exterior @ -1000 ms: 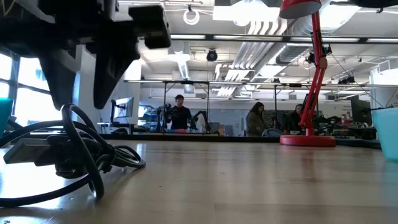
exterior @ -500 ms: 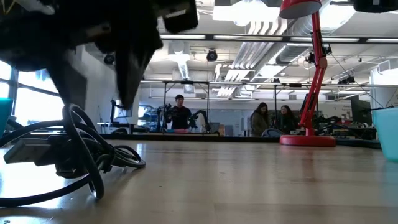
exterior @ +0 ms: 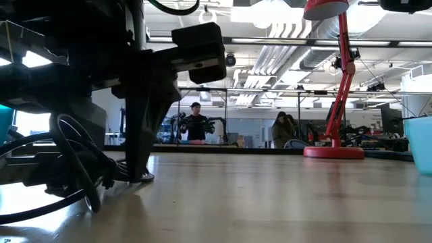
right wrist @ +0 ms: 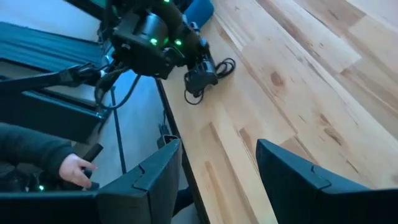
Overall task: Pick & Place USB Port
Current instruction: Put the black charger cable into the light blue bin
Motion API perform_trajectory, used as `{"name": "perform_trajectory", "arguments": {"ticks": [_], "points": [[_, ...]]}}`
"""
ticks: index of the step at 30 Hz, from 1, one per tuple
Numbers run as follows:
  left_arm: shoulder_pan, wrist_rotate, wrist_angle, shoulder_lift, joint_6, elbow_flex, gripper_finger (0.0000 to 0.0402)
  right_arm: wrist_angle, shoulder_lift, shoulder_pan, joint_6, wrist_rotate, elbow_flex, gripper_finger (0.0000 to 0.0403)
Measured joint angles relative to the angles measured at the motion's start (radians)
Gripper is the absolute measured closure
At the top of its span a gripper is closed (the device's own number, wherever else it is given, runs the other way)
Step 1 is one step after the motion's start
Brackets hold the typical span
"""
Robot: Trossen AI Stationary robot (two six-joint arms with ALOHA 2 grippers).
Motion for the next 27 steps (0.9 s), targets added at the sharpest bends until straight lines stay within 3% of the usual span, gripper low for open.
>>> {"name": "perform_trajectory", "arguments": {"ticks": [5, 8, 12, 19, 25, 27], "points": [[-0.008, -0.136, -0.093, 0.01, 0.022, 0.072, 0.0378, 0.074, 0.0, 0.001, -0.126, -0.001, 0.0, 0.0204], [0.001, -0.222, -0.189, 0.013, 0.045, 0.147, 0.0372, 0.171, 0.0, 0.001, -0.251, 0.001, 0.0, 0.0204], [0.021, -0.232, -0.336, 0.013, 0.06, 0.28, 0.0385, 0.327, 0.0, 0.001, -0.431, -0.021, 0.0, 0.0204], [0.119, -0.329, -0.636, 0.011, -0.055, 0.631, 0.0387, 0.441, 0.0, -0.001, -0.672, -0.028, 0.0, 0.0204], [0.181, -0.194, -0.607, 0.006, -0.234, 0.987, 0.0389, 0.459, -0.001, -0.013, -0.794, -0.029, 0.0, 0.0204], [0.201, -0.118, -0.441, -0.055, -0.29, 0.944, 0.0389, 0.486, -0.009, -0.02, -0.852, -0.053, 0.016, 0.0204]]}}
